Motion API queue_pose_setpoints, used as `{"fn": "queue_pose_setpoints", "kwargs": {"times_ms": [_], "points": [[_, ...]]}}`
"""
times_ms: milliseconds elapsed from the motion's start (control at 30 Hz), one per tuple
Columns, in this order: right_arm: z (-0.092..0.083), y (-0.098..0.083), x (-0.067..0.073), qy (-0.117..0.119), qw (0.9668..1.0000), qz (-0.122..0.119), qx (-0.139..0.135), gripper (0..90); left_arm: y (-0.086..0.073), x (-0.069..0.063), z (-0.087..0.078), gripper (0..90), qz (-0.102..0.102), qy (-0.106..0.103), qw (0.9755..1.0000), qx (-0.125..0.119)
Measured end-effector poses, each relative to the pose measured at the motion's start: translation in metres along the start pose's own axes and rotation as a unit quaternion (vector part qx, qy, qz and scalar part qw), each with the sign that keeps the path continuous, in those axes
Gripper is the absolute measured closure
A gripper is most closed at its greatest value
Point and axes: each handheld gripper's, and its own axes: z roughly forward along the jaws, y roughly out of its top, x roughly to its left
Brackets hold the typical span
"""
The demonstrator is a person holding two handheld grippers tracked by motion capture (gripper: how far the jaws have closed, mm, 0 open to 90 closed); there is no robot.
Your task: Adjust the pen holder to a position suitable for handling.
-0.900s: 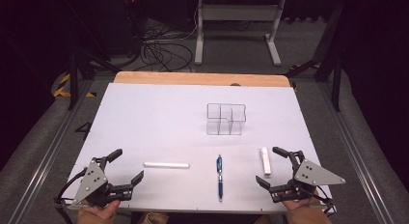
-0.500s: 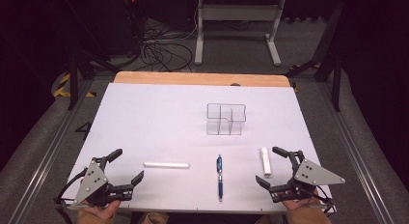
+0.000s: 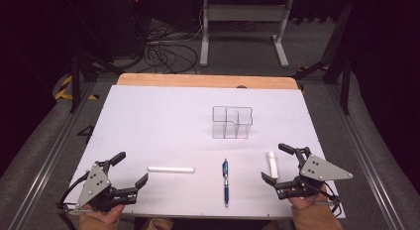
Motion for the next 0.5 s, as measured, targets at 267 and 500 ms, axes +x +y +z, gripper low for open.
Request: {"fn": "queue_pose_setpoints", "kwargs": {"times_ms": [267,500], "points": [[0.014,0.014,-0.011,0.002,0.9999,-0.002,0.017,4.5,0.0,0.002,0.0,11.4,-0.004,-0.006,1.0,0.003],[0.029,0.02,-0.02,0.002,1.0,0.005,-0.001,5.7,0.0,0.001,0.001,11.5,-0.001,-0.004,1.0,0.006]]}}
